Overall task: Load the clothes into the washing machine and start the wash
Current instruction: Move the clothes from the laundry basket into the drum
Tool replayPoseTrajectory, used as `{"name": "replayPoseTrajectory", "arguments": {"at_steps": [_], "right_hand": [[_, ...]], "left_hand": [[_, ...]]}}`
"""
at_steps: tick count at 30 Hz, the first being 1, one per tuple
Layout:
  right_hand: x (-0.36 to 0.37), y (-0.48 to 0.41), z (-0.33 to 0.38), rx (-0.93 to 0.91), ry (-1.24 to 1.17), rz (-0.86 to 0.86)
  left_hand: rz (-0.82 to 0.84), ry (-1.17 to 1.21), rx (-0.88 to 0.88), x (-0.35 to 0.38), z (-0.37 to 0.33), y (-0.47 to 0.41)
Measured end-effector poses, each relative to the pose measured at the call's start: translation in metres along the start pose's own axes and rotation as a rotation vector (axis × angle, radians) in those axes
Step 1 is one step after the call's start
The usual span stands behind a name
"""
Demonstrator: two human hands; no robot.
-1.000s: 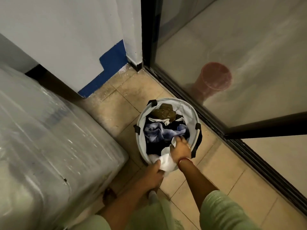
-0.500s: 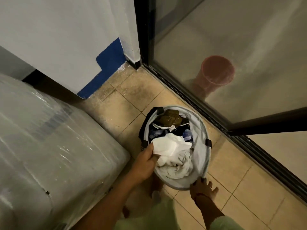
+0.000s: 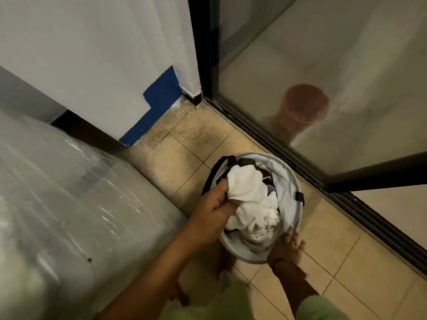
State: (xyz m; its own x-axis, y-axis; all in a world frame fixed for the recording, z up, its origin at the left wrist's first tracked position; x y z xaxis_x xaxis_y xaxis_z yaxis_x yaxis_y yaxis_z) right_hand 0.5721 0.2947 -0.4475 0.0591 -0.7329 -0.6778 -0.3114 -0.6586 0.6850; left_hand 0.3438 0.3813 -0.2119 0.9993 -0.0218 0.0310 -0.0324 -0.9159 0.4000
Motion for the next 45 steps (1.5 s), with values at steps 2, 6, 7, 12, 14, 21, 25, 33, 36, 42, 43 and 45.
{"name": "replayPoseTrajectory", "arguments": {"at_steps": [2, 6, 7, 12, 14, 21, 25, 33, 36, 42, 43, 45], "right_hand": [[-0.031, 0.005, 0.025, -0.109, -0.156, -0.104], [-0.089, 0.029, 0.061, -0.221, -0.554, -0.116], [-0.103, 0.035, 0.066, -0.214, -0.599, -0.147], [-0.189, 0.102, 0.080, -0.289, -1.076, -0.246], [-0.225, 0.133, 0.080, -0.304, -1.172, -0.288], [-0.318, 0.239, 0.105, -0.406, -1.409, -0.380], [-0.381, 0.304, 0.117, -0.576, -1.423, -0.488], [-0.453, 0.458, 0.175, -1.102, -1.503, -0.466], [-0.459, 0.530, 0.196, -1.335, -1.439, -0.582], [-0.451, 0.656, 0.237, -1.846, -1.376, -0.668], [-0.447, 0.670, 0.248, -1.910, -1.365, -0.626], [-0.435, 0.689, 0.271, -1.997, -1.328, -0.516]], "left_hand": [[-0.004, 0.032, -0.022, -0.001, -0.003, 0.002], [0.071, 0.062, -0.028, -0.004, -0.042, 0.013], [0.089, 0.053, -0.023, -0.006, -0.055, 0.015], [-0.021, 0.046, 0.087, -0.039, -0.153, 0.040], [-0.140, 0.041, 0.132, -0.063, -0.192, 0.055], [-0.525, 0.040, 0.345, -0.154, -0.285, 0.133], [-0.828, -0.029, 0.406, -0.224, -0.306, 0.188], [-1.026, -0.048, 0.538, -0.327, -0.280, 0.305], [-1.141, 0.023, 0.647, -0.355, -0.259, 0.358], [-1.402, 0.040, 0.816, -0.407, -0.254, 0.456], [-1.456, 0.048, 0.845, -0.413, -0.251, 0.471], [-1.549, 0.071, 0.889, -0.423, -0.243, 0.497]]}}
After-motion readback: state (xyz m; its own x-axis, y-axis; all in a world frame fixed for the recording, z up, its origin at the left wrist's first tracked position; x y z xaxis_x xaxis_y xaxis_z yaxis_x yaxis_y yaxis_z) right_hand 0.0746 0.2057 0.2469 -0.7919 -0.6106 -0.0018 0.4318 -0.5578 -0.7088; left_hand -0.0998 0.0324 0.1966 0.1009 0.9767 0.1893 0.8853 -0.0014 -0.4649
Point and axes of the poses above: each hand's wrist, its own y-axis away from the middle knuckle, its own x-axis out of the palm, z = x × y, the point moved 6 cm from there along -y, towards the middle knuckle, and after that the axes turned 6 degrees about -z, right-handed, at the moved point
